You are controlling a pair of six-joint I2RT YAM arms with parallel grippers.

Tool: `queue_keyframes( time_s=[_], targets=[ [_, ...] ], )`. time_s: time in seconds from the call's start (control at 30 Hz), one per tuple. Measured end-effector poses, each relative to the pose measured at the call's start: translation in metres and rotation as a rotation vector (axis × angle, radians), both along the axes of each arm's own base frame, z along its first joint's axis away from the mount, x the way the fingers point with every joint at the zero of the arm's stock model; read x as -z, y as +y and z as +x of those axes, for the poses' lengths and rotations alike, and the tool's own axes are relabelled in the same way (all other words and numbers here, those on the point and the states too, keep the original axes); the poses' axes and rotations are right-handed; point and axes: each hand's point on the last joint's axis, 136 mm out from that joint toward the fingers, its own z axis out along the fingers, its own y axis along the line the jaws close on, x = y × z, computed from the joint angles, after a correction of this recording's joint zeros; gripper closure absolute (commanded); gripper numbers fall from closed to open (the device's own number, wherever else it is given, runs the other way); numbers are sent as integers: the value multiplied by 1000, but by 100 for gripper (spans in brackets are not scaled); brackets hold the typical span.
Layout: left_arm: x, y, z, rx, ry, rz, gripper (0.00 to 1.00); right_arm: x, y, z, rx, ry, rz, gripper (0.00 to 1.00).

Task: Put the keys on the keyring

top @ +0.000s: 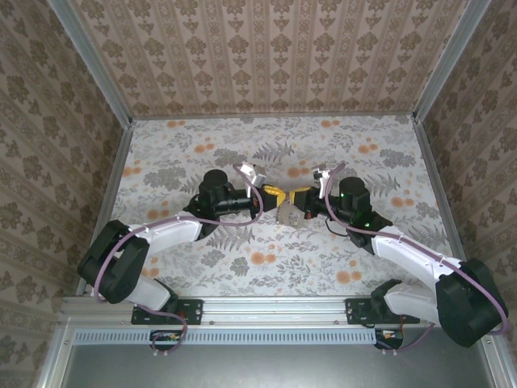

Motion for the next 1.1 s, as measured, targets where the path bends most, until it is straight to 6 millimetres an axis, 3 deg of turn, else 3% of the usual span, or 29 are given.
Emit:
queue_keyframes(
  time_s=[0.07, 0.23, 0.37, 0.57, 0.9, 1.1],
  targets=[
    [4, 2, 2, -16, 7, 7, 96, 0, 0, 0, 1, 0, 0, 100],
    [11, 4, 5, -39, 19, 26, 70, 0, 0, 0, 2, 0, -1, 100],
    [16, 4, 6, -49, 17, 42, 61, 1, 0, 1, 3, 4, -2, 100],
    [26, -1, 0, -66, 11, 93, 58, 3, -1, 2, 13, 5, -6, 100],
    [26, -12, -12, -91, -48, 127, 58, 3, -2, 3, 19, 5, -7, 100],
    [27, -13, -9, -123, -62, 138, 60, 3, -2, 3, 19, 5, -7, 100]
  ],
)
